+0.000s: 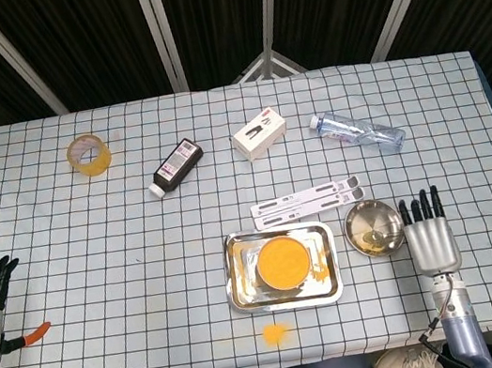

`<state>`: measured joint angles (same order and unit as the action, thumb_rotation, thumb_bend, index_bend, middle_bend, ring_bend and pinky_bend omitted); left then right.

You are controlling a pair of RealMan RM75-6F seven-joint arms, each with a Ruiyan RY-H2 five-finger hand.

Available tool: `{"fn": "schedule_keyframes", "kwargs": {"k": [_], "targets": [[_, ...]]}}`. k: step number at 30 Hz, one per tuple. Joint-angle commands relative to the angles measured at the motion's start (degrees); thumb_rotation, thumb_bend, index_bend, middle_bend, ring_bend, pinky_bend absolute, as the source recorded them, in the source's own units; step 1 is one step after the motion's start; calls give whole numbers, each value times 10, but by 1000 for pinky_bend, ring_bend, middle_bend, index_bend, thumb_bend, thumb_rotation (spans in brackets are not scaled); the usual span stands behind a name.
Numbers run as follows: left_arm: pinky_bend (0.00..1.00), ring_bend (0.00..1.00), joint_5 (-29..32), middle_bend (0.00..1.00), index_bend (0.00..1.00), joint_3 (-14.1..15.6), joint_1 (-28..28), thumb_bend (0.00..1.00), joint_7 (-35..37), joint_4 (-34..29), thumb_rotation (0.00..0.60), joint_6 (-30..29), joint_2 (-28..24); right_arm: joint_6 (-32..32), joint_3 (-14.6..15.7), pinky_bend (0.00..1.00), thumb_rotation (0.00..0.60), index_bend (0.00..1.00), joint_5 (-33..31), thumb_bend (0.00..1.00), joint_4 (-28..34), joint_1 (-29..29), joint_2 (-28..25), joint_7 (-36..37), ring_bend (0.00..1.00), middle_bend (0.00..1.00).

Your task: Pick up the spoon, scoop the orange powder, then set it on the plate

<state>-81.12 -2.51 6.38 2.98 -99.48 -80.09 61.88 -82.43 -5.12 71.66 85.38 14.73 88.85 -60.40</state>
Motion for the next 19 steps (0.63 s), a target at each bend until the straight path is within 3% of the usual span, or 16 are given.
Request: {"fn": "schedule_keyframes", "kwargs": {"k": [1,7,9,13,19], "targets": [[0,0,-4,0,0,1,0,0,1,2,600,-2,-1,-18,13,0,600,74,26,527,32,-16,-41,43,14,161],[0,0,-19,0,0,2,-2,0,-17,14,600,-15,2,-45,49,0,600,7,71,426,85,-54,-124,151,0,45],[0,0,-29,0,0,7,-3,0,-26,18,600,-20,4,-58,66,0,600,0,92,396,105,-72,-164,217,0,9],[0,0,-42,0,0,12,-7,0,-41,24,600,-29,5,-79,94,0,600,0,135,337,126,-97,-229,325,0,0],[0,0,-57,0,0,19,-18,0,-61,29,600,-50,10,-92,113,0,600,0,176,314,123,-112,-263,461,0,0]]}}
